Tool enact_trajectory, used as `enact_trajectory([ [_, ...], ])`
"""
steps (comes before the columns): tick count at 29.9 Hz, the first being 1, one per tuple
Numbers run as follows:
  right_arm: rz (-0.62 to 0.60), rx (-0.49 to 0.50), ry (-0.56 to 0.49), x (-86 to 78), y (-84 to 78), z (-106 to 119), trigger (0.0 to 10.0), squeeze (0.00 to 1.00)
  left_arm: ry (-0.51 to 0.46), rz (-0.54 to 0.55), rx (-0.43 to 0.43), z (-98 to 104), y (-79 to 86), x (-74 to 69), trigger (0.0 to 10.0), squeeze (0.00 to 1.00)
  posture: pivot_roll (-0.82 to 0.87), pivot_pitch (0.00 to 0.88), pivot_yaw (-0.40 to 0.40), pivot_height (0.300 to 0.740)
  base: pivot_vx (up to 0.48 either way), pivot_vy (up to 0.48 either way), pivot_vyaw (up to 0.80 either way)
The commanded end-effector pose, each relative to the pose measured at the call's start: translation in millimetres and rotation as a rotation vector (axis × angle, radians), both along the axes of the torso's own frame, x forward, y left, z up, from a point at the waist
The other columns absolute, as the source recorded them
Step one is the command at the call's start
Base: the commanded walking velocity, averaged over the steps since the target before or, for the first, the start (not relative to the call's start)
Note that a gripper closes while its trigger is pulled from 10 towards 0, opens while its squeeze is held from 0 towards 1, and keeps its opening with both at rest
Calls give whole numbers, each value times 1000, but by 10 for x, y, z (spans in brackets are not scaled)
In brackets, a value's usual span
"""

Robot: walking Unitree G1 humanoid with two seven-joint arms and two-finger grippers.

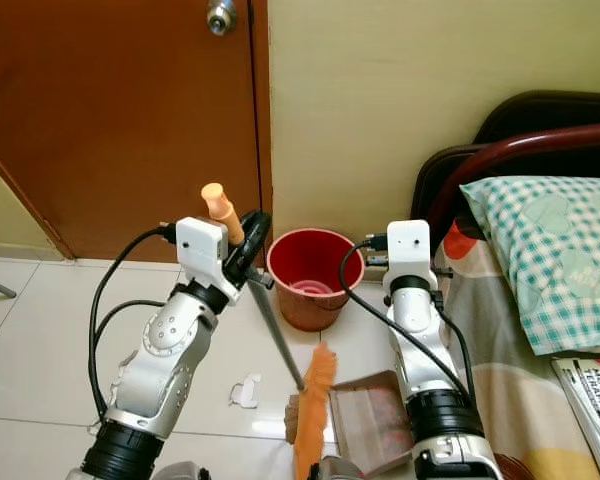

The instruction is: Sweep floor

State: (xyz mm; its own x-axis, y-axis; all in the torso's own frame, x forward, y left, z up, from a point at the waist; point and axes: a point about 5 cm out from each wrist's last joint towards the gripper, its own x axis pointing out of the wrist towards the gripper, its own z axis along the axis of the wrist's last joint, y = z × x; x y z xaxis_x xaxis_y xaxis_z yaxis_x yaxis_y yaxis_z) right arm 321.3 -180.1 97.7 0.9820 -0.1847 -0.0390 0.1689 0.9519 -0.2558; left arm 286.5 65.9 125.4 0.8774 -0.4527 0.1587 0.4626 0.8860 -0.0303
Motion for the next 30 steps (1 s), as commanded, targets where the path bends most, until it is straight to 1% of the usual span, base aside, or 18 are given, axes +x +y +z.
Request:
enact_trajectory([
  [1, 2, -8, -29, 44, 2, 80, 10000, 0, -51, 34, 30, 53, 95, 62, 10000, 0, -11, 72, -28, 740, 0, 0, 0],
  [2, 3, -7, -29, 45, 3, 80, 10000, 0, -36, 60, 48, -7, 175, 104, 10000, 0, -11, 72, -28, 740, 0, 0, 0],
  [5, 6, -5, -29, 46, 5, 78, 10000, 0, -23, 95, 77, -69, 287, 155, 10000, 0, -11, 78, -30, 740, 0, 0, 0],
  [8, 8, -4, -29, 45, 10, 72, 10000, 0, -6, 141, 96, -126, 438, 211, 10000, 0, -10, 81, -30, 740, 0, 0, 0],
  [11, 9, -2, -29, 55, 17, 75, 10000, 0, -11, 170, 115, -136, 549, 244, 10000, 0, -9, 86, -28, 740, 0, 0, 0],
  [14, 10, 18, -47, 122, 42, 130, 10000, 0, -29, 197, 125, -101, 676, 275, 10000, 0, 0, 92, -28, 740, 0, 0, 0],
  [16, 12, 32, -61, 144, 53, 159, 10000, 0, -38, 202, 131, -91, 703, 277, 10000, 0, 3, 92, -28, 740, 0, 0, 0],
  [17, 22, 45, -88, 193, 86, 228, 10000, 0, -45, 216, 141, -77, 762, 280, 10000, 0, 9, 94, -29, 740, 0, 0, 0],
  [18, 22, 45, -88, 193, 86, 228, 10000, 0, -45, 216, 141, -77, 762, 280, 10000, 0, 9, 94, -29, 740, 0, 0, 0],
  [20, 47, 71, -125, 260, 152, 327, 10000, 0, -56, 236, 153, -59, 849, 288, 10000, 0, 17, 92, -32, 740, 0, 0, 0],
  [23, 62, 80, -134, 319, 211, 380, 10000, 0, -64, 252, 155, -35, 911, 299, 10000, 0, 25, 90, -35, 740, 0, 0, 0],
  [24, 65, 103, -134, 358, 249, 401, 10000, 0, -74, 259, 158, -9, 940, 302, 10000, 0, 30, 90, -37, 740, 0, 0, 0],
  [25, 71, 106, -128, 386, 287, 407, 10000, 0, -83, 267, 157, 19, 965, 305, 10000, 0, 30, 90, -37, 740, 0, 0, 0],
  [27, 70, 110, -121, 397, 302, 403, 10000, 0, -88, 270, 156, 35, 973, 305, 10000, 0, 34, 88, -40, 740, 0, 0, 0],
  [30, 49, 165, -83, 401, 326, 321, 10000, 0, -103, 271, 153, 71, 958, 290, 10000, 0, 44, 88, -46, 740, 0, 0, 0],
])
